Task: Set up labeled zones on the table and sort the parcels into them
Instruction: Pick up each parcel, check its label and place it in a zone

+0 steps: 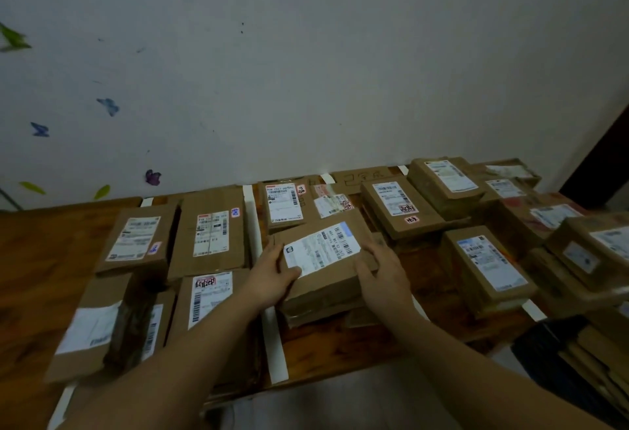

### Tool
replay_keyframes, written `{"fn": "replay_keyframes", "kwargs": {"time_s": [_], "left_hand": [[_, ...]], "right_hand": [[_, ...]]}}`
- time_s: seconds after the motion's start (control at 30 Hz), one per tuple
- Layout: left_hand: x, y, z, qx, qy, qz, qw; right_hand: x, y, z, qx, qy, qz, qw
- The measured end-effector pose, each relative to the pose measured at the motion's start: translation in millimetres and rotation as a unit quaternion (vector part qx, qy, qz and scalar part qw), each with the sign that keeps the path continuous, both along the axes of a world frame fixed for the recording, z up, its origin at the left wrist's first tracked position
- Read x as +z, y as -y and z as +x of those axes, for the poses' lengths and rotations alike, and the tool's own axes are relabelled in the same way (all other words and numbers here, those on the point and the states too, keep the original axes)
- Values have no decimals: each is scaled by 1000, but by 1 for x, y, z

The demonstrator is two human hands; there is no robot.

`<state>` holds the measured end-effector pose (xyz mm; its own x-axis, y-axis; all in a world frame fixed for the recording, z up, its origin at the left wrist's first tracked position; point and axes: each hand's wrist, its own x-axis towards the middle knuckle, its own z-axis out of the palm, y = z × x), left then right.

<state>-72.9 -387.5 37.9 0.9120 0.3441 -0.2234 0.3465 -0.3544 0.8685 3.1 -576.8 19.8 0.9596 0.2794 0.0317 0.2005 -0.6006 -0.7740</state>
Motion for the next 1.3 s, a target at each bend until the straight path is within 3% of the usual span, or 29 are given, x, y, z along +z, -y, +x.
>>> {"fn": "replay_keyframes", "kwargs": {"time_s": [0.17, 0.33, 0.6, 0.83, 1.03, 1.2, 1.3], "left_hand": [[7, 3, 22, -4, 32, 5, 999], [-8, 6, 27, -55, -1, 37, 998], [-24, 0, 18, -46, -115, 134, 983], [-24, -1, 20, -62, -104, 113, 986], [-11, -6, 17, -89, -142, 149, 975], [3, -7, 10, -103, -156, 41, 982], [-1, -2, 7, -105, -136, 33, 985]], "right_hand": [[12, 15, 15, -40, -17, 36, 998], [6, 20, 20, -11, -48, 3, 999], [5, 11, 15, 47, 4, -56, 997], [9, 12, 17, 46, -23, -53, 997], [17, 9, 16, 33, -23, -68, 997], [21, 5, 15, 28, -56, -61, 996], [21, 5, 13, 16, -67, -48, 996]]}}
